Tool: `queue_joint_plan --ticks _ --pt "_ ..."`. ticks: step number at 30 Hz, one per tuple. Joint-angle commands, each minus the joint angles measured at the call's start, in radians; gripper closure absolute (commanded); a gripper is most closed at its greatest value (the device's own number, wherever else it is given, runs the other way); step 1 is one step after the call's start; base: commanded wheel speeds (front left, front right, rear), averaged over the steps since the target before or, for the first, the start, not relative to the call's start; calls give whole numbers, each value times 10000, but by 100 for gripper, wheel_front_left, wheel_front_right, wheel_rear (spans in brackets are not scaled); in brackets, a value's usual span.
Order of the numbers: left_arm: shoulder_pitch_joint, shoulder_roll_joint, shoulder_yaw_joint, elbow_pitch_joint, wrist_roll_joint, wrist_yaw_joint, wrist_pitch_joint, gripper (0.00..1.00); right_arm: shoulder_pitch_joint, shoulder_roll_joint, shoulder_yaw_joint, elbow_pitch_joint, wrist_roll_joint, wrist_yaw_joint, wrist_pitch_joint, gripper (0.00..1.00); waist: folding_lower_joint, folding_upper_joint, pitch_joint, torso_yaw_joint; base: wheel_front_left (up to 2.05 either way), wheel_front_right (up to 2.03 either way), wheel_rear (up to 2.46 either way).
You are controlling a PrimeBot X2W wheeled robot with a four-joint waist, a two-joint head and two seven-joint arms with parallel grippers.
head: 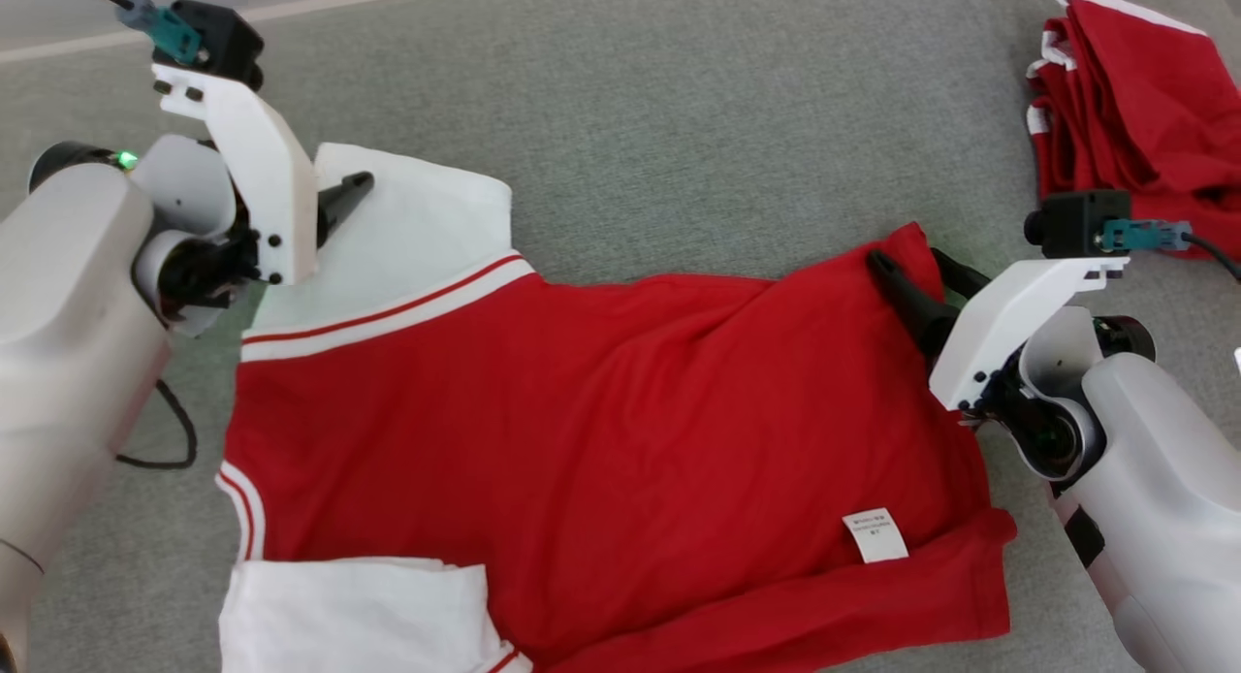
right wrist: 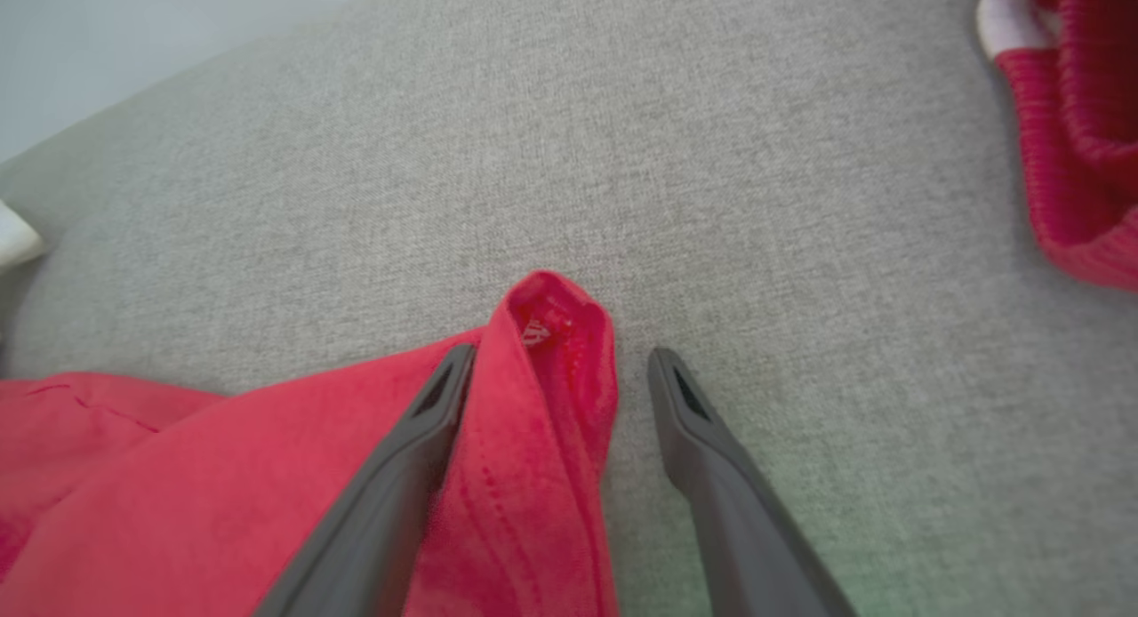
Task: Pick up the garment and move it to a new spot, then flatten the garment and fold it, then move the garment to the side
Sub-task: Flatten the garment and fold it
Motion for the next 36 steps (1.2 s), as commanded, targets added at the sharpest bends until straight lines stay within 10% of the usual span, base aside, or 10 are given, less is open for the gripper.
queue_joint_plan --ticks 1,4,7,10,11,36 --pt "-192 33 -199 106 -131 21 133 0 21 95 327 179 206 -25 -22 2 -2 -1 88 -119 0 0 0" --pt "-242 37 -548 166 -271 20 241 0 -53 74 671 287 448 -25 -118 13 -2 -1 140 -184 0 0 0" --pt "-306 -11 -725 213 -521 18 370 0 -110 44 959 380 664 -23 -218 52 -2 -1 162 -209 0 0 0" --pt "-407 39 -953 177 -742 18 503 100 -158 -55 1202 477 833 -23 -403 89 -2 -1 119 -194 0 0 0" --pt "-455 66 -1000 208 -764 18 434 100 -169 -111 1234 515 890 -23 -534 100 -2 -1 81 -175 0 0 0" --pt "275 -476 -1629 819 -1416 20 -1506 100 323 -530 1046 2243 1588 -25 -4113 100 -2 -1 -2250 1219 0 0 0"
